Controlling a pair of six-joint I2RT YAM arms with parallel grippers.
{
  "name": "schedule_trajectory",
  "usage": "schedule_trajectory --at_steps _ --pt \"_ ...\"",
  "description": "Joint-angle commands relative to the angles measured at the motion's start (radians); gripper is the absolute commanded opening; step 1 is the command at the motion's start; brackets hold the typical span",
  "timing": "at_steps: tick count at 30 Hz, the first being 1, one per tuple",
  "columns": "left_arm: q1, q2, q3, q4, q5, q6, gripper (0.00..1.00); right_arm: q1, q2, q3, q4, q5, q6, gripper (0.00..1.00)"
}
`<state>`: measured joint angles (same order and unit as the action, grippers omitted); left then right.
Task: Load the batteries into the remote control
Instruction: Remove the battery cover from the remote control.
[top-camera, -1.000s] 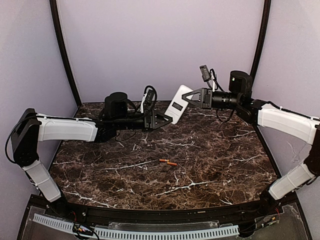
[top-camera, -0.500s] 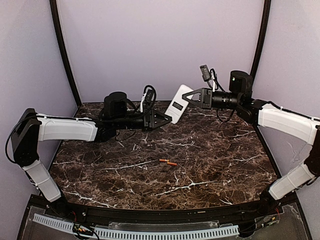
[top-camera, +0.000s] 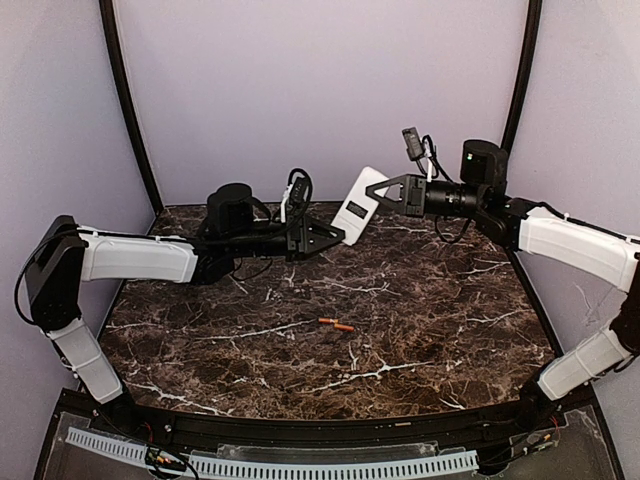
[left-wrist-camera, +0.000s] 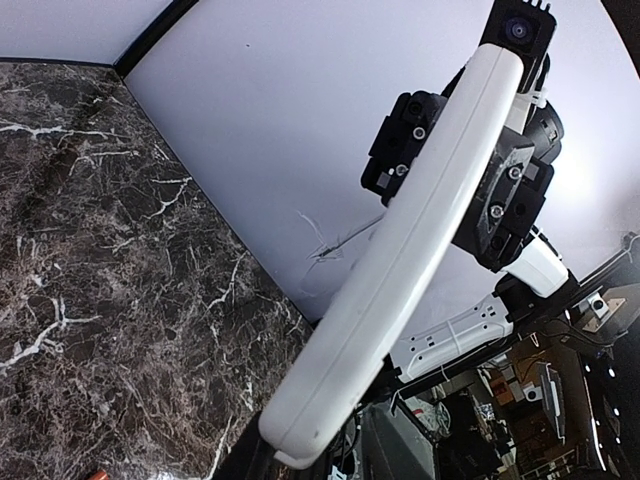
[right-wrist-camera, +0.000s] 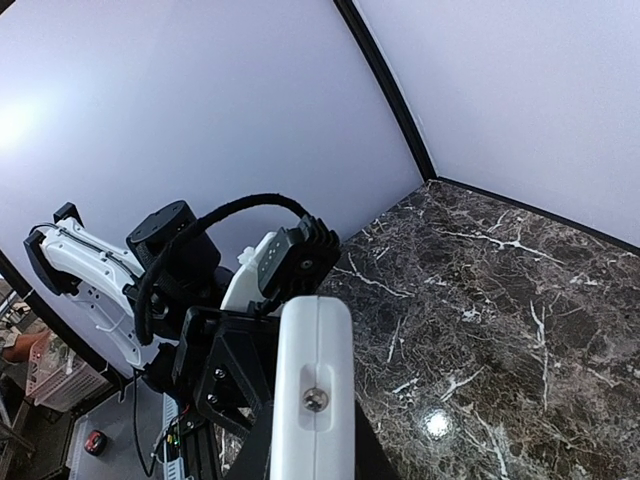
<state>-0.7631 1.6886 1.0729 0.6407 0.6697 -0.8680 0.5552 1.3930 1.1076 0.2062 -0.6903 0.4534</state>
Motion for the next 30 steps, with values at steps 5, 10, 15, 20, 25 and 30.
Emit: schedule_trajectory --at_steps 5,10,15,20,25,30 --pt "-0.009 -0.011 0.0 0.083 0.05 -0.005 0.28 -0.002 -0.015 0.009 -0.019 0.064 -0.023 0.0" --pt "-0.01 -0.009 -0.004 0.105 0.064 -0.015 0.23 -0.003 -0.02 0.008 -0.024 0.086 -0.027 0.0" --pt "-0.011 -0.006 -0.016 0.158 0.078 -0.037 0.22 -0.003 -0.023 0.005 -0.027 0.098 -0.026 0.0" --pt "-0.011 -0.007 -0.022 0.184 0.084 -0.05 0.23 -0.005 -0.028 0.002 -0.029 0.112 -0.028 0.0" --pt "-0.01 -0.009 -0.025 0.14 0.04 -0.036 0.19 -0.006 -0.031 0.001 -0.001 0.061 -0.012 0.0" --pt "-0.008 -0.009 -0.029 0.099 -0.002 -0.023 0.16 -0.011 -0.03 -0.007 0.044 -0.002 0.036 0.0"
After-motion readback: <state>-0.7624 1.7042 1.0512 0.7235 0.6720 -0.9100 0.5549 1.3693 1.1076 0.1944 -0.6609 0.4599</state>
